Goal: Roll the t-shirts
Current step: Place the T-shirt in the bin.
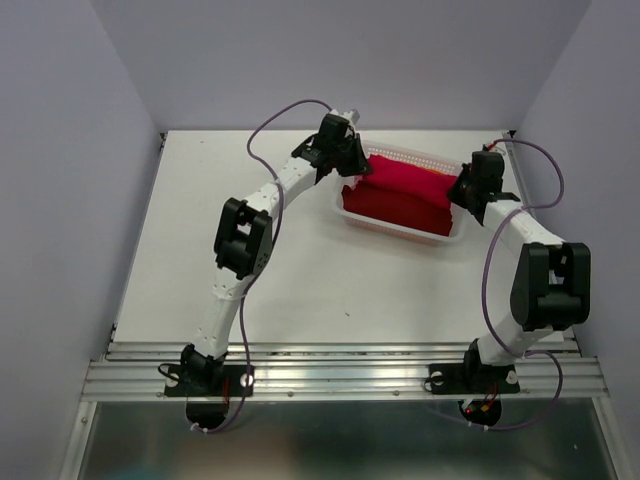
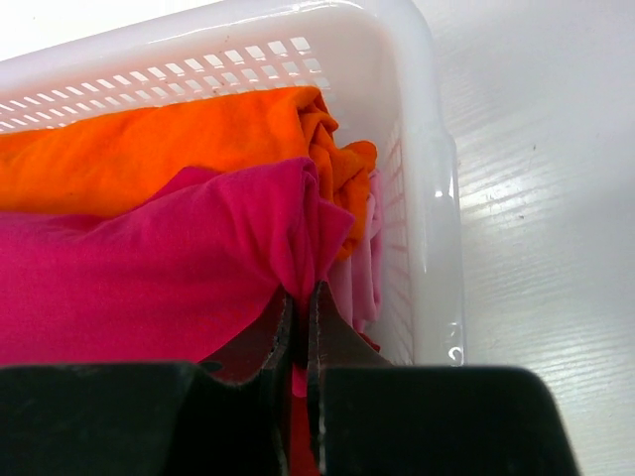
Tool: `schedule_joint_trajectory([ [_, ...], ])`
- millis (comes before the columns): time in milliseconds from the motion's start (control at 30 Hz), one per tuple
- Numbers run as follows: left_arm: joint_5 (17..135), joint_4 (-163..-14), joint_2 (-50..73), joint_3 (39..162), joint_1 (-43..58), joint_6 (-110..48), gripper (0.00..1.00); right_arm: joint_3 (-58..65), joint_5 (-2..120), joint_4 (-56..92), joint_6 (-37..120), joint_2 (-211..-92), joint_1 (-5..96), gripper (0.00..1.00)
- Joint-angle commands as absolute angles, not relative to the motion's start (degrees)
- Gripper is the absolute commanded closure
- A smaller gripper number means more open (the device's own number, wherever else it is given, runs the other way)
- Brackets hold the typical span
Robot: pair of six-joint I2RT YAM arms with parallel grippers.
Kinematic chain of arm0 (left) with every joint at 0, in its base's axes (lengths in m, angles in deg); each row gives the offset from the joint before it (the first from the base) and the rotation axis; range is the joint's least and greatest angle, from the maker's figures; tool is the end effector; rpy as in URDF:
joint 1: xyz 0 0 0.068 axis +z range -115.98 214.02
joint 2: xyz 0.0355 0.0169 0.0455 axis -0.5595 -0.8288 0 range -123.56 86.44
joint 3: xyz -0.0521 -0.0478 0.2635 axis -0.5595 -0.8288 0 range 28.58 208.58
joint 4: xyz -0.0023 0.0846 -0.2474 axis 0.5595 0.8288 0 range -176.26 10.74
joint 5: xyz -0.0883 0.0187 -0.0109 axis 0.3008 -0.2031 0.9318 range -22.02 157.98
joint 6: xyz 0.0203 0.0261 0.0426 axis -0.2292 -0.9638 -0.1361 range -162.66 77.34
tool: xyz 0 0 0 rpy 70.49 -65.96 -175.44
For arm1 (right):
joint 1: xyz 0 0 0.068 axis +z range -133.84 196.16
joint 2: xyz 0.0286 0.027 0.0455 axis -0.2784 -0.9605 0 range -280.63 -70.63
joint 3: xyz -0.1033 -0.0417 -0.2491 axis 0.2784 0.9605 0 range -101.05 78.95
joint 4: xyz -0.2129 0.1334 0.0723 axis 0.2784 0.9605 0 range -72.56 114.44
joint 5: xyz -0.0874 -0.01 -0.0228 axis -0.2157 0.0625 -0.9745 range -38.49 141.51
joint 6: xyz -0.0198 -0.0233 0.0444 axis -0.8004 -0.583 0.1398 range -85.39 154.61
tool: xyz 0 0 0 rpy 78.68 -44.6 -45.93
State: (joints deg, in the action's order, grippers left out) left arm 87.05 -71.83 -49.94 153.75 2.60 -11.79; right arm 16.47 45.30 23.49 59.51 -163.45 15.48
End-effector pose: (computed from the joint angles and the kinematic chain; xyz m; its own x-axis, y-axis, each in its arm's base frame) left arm 0.4719 -0.3019 0.2603 -0.6987 -0.1414 -0.7013 0.4492 0.6762 -0.5839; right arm 0.3627 -0.0082 0.2404 -0.4964 0.4245 -0.7572 0.3396 0.8977 0.2807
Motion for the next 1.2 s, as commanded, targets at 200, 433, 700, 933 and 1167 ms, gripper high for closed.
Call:
schedule_joint_trajectory([
  [200, 83.0, -72.1, -48.7, 148.8, 2.9, -14.2, 1.0, 12.1, 45.4, 25.7, 55.4, -167.1, 13.1, 0.99],
  [433, 81.8, -71.5, -49.3, 150.0, 2.8, -15.1, 1.0, 13.0, 44.5, 25.8, 55.4, -167.3, 13.1, 0.98],
  [700, 76.0, -69.4, -44.2, 148.7, 2.0, -15.8, 0.55, 12.2, 46.9, 27.2, 55.5, -161.6, 13.1, 0.64],
  [933, 73.5, -68.9, -40.9, 149.1, 1.8, -16.2, 0.32, 11.2, 46.7, 29.0, 55.3, -156.7, 13.1, 0.32],
  [1167, 71.0, -69.6, -37.0, 149.3, 1.3, -16.5, 0.27, 10.0, 49.3, 30.3, 55.5, -154.0, 13.1, 0.29],
])
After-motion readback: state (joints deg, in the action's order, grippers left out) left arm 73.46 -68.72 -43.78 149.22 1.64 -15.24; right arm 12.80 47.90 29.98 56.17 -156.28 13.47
